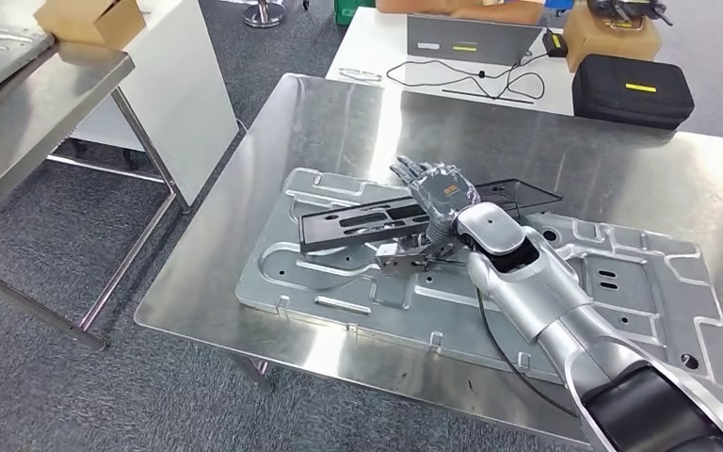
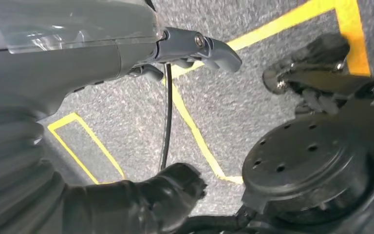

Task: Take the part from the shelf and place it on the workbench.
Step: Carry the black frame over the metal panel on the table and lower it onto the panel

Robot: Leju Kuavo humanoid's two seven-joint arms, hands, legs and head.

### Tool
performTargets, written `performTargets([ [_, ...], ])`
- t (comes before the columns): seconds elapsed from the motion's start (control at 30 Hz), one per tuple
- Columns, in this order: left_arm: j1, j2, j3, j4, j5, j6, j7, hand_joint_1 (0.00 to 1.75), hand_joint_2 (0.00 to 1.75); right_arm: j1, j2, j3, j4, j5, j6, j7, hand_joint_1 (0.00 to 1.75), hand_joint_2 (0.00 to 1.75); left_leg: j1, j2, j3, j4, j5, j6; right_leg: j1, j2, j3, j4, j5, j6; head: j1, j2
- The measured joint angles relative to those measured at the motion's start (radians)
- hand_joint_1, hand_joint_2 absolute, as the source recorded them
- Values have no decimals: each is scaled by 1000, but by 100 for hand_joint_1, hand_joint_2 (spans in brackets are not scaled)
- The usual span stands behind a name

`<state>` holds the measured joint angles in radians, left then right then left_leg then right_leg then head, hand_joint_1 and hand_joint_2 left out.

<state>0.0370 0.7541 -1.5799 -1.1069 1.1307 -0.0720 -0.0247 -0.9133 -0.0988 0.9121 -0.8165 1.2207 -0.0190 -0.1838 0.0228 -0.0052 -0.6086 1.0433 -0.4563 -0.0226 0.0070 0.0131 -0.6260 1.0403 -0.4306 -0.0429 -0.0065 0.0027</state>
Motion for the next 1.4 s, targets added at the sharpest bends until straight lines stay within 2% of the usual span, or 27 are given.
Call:
performTargets([
  [0.03,-1,1,0,-1,0,0,0,0,0,1,0,0,0,0,1,0,0,0,-2,0,1,-11,-1,5,2,0,-3,3,-2,3,0,0],
  [0.1,0,1,0,-3,-1,-1,0,0,0,2,0,0,0,0,2,-2,0,0,-2,-1,2,-16,8,11,5,1,-7,6,-4,-1,0,0],
  [0.17,2,2,-1,-4,-2,-1,0,0,0,3,0,0,0,0,2,-3,0,0,-3,-2,3,-17,11,10,6,0,-5,4,-3,-7,0,0],
  [0.37,0,2,-1,-5,-2,-2,0,0,0,0,1,0,-7,-2,1,-5,0,0,-5,-4,3,-17,8,18,6,-2,1,-6,-2,-5,0,0],
  [0.4,-1,2,-1,-5,-2,-1,0,0,0,1,1,0,-14,-4,1,-7,0,0,-6,-4,3,-17,7,19,5,-2,1,-7,-1,-3,0,0],
  [0.53,0,2,-1,-6,-2,2,0,0,0,10,1,0,-77,-10,0,-10,0,0,-14,-2,2,-11,8,35,-5,0,4,-14,4,31,0,0],
  [0.57,-1,2,-1,-7,-2,3,0,0,0,15,0,0,-100,-12,0,-12,0,0,-10,-1,5,-16,12,39,-4,1,3,-12,3,35,0,0],
  [0.63,-1,2,0,-10,-2,6,0,0,0,25,-3,0,-152,-19,0,-14,0,0,-2,5,9,-28,23,48,-2,1,-6,15,-25,41,0,0],
  [0.67,-2,2,0,-12,-2,7,0,0,0,30,-6,0,-180,-22,0,-15,0,0,1,8,9,-34,28,51,-3,0,-21,56,-57,43,1,0],
  [0.73,-1,2,0,-14,-1,10,0,0,0,45,-11,2,-240,-26,0,-15,0,0,1,12,6,-34,31,53,-10,-3,-66,186,-135,49,0,0],
  [0.77,-1,1,0,-16,0,12,0,0,0,56,-14,3,-271,-27,0,-13,0,0,2,13,2,-32,32,52,-14,-4,-84,244,-160,52,0,0],
  [0.8,-1,1,-1,-18,1,16,-1,0,0,68,-17,4,-301,-29,0,-9,0,0,4,13,-1,-29,33,50,-19,-5,-89,273,-167,55,0,0],
  [0.83,-1,1,-1,-21,2,21,-1,0,0,77,-20,4,-329,-31,0,-4,0,0,6,14,-5,-26,34,48,-23,-7,-76,263,-154,58,1,0],
  [0.87,0,1,-1,-25,3,27,-2,0,0,85,-22,3,-358,-36,0,3,0,0,9,13,-8,-22,35,45,-28,-8,-43,213,-126,61,0,0],
  [0.93,2,2,-1,-34,7,42,-3,0,0,96,-25,-4,-413,-44,-4,19,0,0,12,12,-15,-15,37,32,-32,-9,35,76,-81,64,0,0],
  [0.97,3,2,-1,-42,8,51,-2,0,0,102,-25,-11,-440,-47,-8,27,0,0,11,11,-17,-14,40,24,-31,-8,59,30,-69,62,0,0],
  [1.0,4,3,-1,-49,9,59,-1,0,0,109,-26,-19,-462,-47,-12,35,0,0,10,10,-19,-14,44,16,-28,-6,68,9,-67,58,0,0],
  [1.07,7,4,-1,-63,10,72,0,0,0,122,-26,-33,-497,-45,-18,44,0,0,10,9,-22,-18,54,-1,-24,-4,60,8,-59,44,0,0],
  [1.1,8,4,-1,-69,10,75,1,0,0,126,-26,-37,-509,-44,-19,46,0,0,12,9,-25,-17,51,-7,-25,-4,55,5,-53,35,-1,0],
  [1.13,9,4,-2,-74,11,77,2,0,0,129,-26,-41,-521,-43,-19,46,0,0,13,9,-33,-3,32,-11,-26,-5,49,3,-45,24,-1,0],
  [1.17,10,4,-2,-78,11,78,2,0,0,131,-26,-44,-530,-43,-19,47,0,0,15,9,-47,30,-2,-13,-27,-7,41,1,-37,14,-1,0],
  [1.23,10,5,-2,-84,12,81,3,0,0,138,-26,-50,-545,-42,-19,47,0,0,14,9,-87,150,-96,-14,-21,-8,20,1,-20,0,-1,0],
  [1.27,10,5,-2,-88,15,85,3,0,0,143,-26,-54,-550,-41,-19,47,0,0,13,9,-104,215,-129,-13,-16,-8,9,2,-12,-3,-1,0],
  [1.3,11,6,-2,-92,20,90,2,0,0,148,-27,-58,-553,-37,-19,47,0,0,12,9,-109,258,-143,-12,-12,-8,-3,3,-4,-4,-1,0],
  [1.33,12,9,-2,-98,29,100,0,0,0,153,-27,-63,-557,-29,-19,50,0,0,10,9,-97,268,-134,-9,-8,-8,-15,5,4,-5,-1,0],
  [1.37,13,13,-2,-108,44,115,-4,0,0,157,-27,-72,-561,-20,-19,56,0,0,8,9,-66,240,-111,-4,-5,-8,-28,8,11,-5,-1,0],
  [1.4,16,20,-2,-121,61,134,-9,0,0,160,-28,-84,-566,-10,-19,64,0,0,5,9,-19,182,-87,3,-2,-8,-38,11,17,-4,-1,0],
])
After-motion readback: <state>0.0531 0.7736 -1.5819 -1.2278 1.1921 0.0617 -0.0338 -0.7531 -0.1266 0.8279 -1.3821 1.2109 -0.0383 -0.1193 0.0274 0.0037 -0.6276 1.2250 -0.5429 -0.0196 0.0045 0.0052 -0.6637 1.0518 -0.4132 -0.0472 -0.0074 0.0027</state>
